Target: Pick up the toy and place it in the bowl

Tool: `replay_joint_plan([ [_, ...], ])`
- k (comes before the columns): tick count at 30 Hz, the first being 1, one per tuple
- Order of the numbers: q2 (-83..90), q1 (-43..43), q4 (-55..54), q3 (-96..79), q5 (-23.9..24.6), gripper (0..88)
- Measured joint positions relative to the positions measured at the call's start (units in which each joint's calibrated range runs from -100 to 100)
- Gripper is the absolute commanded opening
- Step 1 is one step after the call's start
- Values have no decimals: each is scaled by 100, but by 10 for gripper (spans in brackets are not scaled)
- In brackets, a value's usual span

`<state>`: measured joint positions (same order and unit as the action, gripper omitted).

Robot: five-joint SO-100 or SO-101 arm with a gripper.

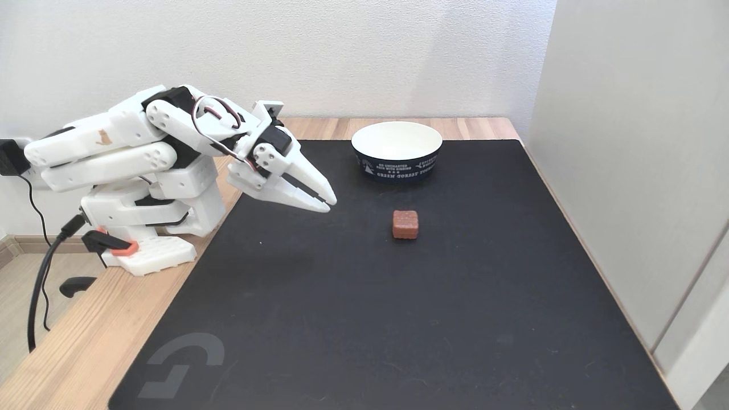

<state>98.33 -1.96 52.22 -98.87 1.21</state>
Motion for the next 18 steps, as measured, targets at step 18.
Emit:
replay_joint_plan([
  [18,33,0,68,0,0,23],
])
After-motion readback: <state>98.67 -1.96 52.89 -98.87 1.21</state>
